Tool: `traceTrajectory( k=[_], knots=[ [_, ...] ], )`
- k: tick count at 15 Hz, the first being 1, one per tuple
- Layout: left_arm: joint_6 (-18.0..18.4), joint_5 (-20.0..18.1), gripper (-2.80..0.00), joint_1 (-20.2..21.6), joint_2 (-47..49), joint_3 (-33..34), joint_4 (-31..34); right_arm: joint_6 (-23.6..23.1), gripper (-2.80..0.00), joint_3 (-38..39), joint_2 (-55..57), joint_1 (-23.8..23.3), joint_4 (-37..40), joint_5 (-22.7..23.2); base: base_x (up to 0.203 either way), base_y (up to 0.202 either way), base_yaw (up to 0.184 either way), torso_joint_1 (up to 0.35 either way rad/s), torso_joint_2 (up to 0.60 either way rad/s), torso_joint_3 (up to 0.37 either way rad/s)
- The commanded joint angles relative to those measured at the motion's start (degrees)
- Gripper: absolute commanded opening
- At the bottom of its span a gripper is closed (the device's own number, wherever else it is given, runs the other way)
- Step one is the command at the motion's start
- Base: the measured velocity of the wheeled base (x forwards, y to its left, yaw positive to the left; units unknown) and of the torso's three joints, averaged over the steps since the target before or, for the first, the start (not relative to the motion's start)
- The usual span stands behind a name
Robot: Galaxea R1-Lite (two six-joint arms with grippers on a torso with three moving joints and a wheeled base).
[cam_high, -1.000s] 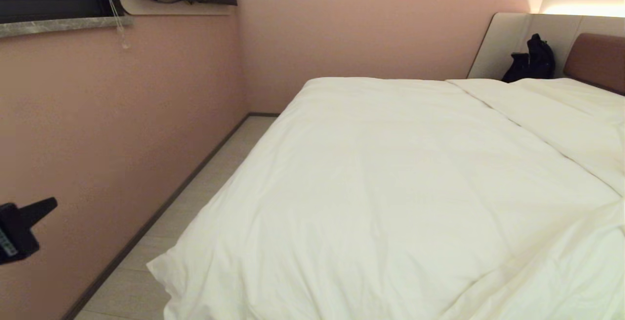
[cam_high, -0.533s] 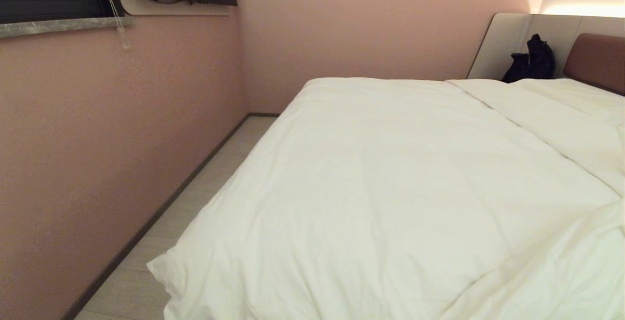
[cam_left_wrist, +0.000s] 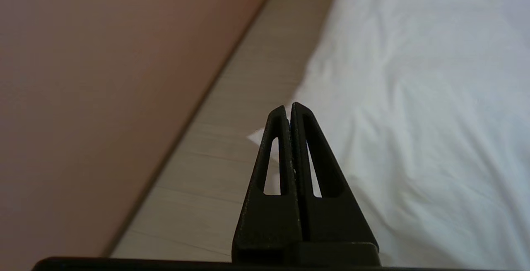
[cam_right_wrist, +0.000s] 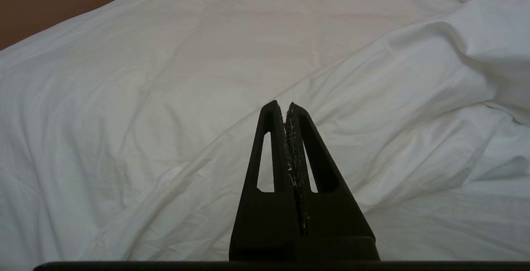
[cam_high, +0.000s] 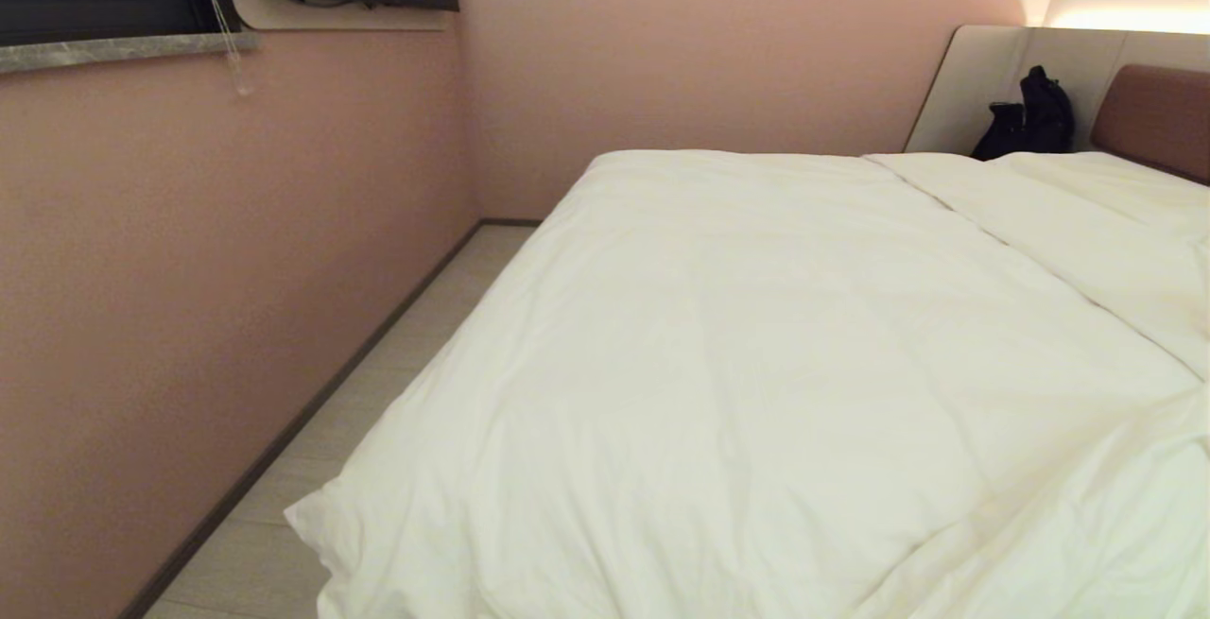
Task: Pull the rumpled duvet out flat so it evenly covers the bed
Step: Hold the folded corner of the quilt
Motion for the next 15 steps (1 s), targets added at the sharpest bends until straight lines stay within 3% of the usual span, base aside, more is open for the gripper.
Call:
traceTrajectory(
  k=[1,5,8,9,11,12,15],
  knots=[
    [1.1,3.2,-2.8,-2.2,-3.3,0.8,0.1,0.0,-2.8,0.0,0.0,0.0,0.0,0.0,0.0,0.0,0.0,0.0,0.0,0.0],
    [3.4,5.3,-2.8,-2.1,-9.4,5.6,0.0,0.0,-2.8,0.0,0.0,0.0,0.0,0.0,0.0,0.0,0.0,0.0,0.0,0.0],
    [5.3,4.2,-2.8,-2.0,-16.2,12.2,-1.3,0.0,-2.8,0.0,0.0,0.0,0.0,0.0,0.0,0.0,0.0,0.0,0.0,0.0],
    [5.0,2.8,-2.8,-2.0,-16.9,15.0,-4.7,0.0,-2.8,0.0,0.0,0.0,0.0,0.0,0.0,0.0,0.0,0.0,0.0,0.0],
    [1.9,0.9,-2.8,-2.0,-17.0,19.3,-16.0,0.0,-2.8,0.0,0.0,0.0,0.0,0.0,0.0,0.0,0.0,0.0,0.0,0.0],
    [0.7,-0.3,-2.8,-2.0,-17.0,20.5,-18.7,0.0,-2.8,0.0,0.0,0.0,0.0,0.0,0.0,0.0,0.0,0.0,0.0,0.0],
    [-6.2,-5.2,-2.8,-2.0,-17.0,23.2,-18.9,0.0,-2.8,0.0,0.0,0.0,0.0,0.0,0.0,0.0,0.0,0.0,0.0,0.0]
  ],
)
